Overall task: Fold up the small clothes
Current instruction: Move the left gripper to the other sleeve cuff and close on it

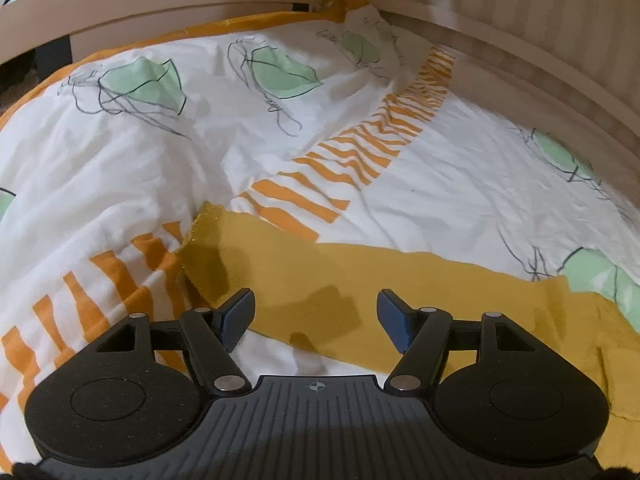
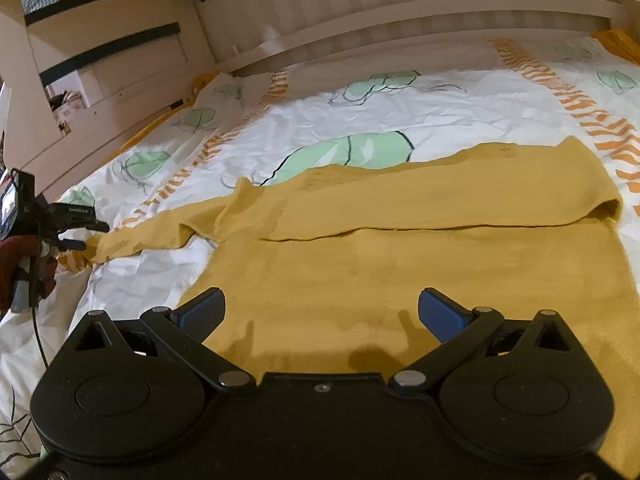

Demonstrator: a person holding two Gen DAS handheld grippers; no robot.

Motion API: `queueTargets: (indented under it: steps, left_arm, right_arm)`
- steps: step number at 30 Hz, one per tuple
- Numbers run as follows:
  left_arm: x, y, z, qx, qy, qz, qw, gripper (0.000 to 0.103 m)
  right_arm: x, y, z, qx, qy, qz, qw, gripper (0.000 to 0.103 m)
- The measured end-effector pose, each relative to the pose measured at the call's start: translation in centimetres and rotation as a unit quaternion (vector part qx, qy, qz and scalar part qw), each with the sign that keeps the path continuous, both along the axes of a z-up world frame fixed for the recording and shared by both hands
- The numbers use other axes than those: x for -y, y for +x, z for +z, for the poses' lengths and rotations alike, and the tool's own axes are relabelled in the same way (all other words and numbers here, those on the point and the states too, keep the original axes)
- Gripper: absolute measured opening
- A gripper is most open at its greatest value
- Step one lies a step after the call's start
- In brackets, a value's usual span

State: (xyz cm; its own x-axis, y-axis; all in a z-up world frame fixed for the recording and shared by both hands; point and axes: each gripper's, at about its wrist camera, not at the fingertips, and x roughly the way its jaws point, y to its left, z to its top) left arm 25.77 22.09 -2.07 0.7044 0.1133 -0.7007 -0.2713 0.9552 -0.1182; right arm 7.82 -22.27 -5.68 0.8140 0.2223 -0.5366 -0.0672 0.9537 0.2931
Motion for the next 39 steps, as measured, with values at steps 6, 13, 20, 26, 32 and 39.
queueTargets:
  steps: [6, 13, 20, 26, 32, 39]
  left_arm:
    - [-1.9, 0.2, -0.9, 0.001, -0.017, 0.0, 0.9999, 0.066]
    - [-3.8, -0.1, -2.1, 0.008, -0.032, -0.006, 0.9995, 0.066]
    - [-4.1, -0.4, -2.4, 0.019, -0.037, -0.025, 0.9988, 0.066]
    - [-4.2, -0.7, -2.3, 0.022, -0.044, -0.029, 0.9984, 0.066]
    - [-5.2, -1.8, -1.7, -0.011, -0.063, -0.006, 0.9979, 0.066]
    - [-4.7, -0.9, -2.5, -0.013, -0.056, 0.006, 0.9983, 0.068]
  right_arm:
    - [-2.1, 0.2, 0.0, -0.01, -0.001, 0.01, 1.0, 0.102]
    - [-3.6, 0.7, 0.4, -0.014, 0.014, 0.005, 1.0, 0.102]
    - [-5.4, 1.1, 0.7, -0.015, 0.004, 0.021, 1.0, 0.102]
    - [-6.5, 1.5, 0.6, -0.024, 0.003, 0.032, 0.999, 0.102]
    - [-6.8, 2.0, 0.3, -0.03, 0.005, 0.038, 0.999, 0.102]
    - [-6.9, 3.0, -0.3, -0.036, 0.018, 0.04, 0.998, 0.102]
